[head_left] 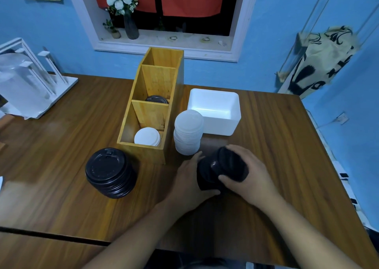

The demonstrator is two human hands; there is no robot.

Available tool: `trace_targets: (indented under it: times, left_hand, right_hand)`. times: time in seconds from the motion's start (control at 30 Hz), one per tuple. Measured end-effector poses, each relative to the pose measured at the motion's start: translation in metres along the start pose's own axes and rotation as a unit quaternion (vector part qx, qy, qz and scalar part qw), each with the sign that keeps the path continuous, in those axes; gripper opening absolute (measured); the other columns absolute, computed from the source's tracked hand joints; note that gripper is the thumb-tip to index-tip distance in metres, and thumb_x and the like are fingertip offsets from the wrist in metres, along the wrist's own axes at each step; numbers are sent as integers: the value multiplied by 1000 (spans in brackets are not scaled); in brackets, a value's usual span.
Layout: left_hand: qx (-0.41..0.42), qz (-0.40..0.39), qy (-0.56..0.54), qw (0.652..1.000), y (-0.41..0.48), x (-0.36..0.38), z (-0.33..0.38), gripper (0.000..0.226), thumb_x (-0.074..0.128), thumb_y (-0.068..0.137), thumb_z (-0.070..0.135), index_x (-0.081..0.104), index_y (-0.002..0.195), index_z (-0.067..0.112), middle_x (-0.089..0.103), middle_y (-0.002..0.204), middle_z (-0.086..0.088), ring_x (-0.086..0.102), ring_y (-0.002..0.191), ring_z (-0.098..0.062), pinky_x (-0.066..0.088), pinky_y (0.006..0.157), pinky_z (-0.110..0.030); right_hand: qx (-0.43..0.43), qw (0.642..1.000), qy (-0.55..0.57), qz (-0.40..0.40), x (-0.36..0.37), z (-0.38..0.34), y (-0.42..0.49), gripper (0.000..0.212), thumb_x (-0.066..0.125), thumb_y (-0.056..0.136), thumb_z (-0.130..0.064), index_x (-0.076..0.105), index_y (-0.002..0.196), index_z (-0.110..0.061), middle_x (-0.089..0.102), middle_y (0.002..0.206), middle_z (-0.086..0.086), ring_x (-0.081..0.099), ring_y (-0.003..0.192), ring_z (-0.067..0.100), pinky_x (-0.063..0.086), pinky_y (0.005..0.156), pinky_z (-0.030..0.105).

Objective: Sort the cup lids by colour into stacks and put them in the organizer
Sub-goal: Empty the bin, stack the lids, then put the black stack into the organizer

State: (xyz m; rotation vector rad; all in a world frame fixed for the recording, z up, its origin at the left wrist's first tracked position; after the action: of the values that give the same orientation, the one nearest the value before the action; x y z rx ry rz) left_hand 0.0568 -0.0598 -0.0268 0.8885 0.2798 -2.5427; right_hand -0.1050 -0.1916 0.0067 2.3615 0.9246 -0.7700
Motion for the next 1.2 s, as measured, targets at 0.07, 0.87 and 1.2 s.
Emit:
trace_targets:
  times: [0.07, 0.87, 1.2]
  left_hand:
    - [7, -8, -9, 1000, -1, -1, 2, 116, 92, 65, 54, 23, 157, 35, 42, 155, 15, 35, 143, -7, 37, 118, -38]
    - [122, 40, 208, 970, -69, -62, -13, 64, 65, 94, 53, 48, 150, 28, 36, 161, 13, 9, 149, 5, 6, 116, -9]
    - [7, 300, 60, 952, -116, -185, -61, 126, 98, 58, 48, 23, 158, 34, 29, 161, 2, 32, 150, -19, 31, 121, -51]
  right_hand:
    - [-25, 996, -43, -73, 13, -12, 0, 76, 81, 76, -47, 46, 143, -42, 39, 149, -22, 33, 136, -6, 30, 109, 15]
    - [-72, 953, -253, -150, 42, -22, -2, 79, 56, 89, -55, 11, 154, -49, 8, 161, -3, 20, 145, 19, 36, 109, 32]
    - [-63, 956, -246, -148, 44, -19, -3, 82, 57, 90, -57, 5, 154, -52, -4, 164, -10, 15, 149, 16, 34, 110, 28]
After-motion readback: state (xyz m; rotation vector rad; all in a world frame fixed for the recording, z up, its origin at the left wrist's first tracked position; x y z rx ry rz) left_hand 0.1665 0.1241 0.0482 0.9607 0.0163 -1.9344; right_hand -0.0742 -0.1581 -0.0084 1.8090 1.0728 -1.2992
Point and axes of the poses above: each hand's wrist, its own y-axis towards the middle knuckle, its own x-axis out of the palm, z = x × y, the point moved 1 cm from there along y, towards the middle knuckle
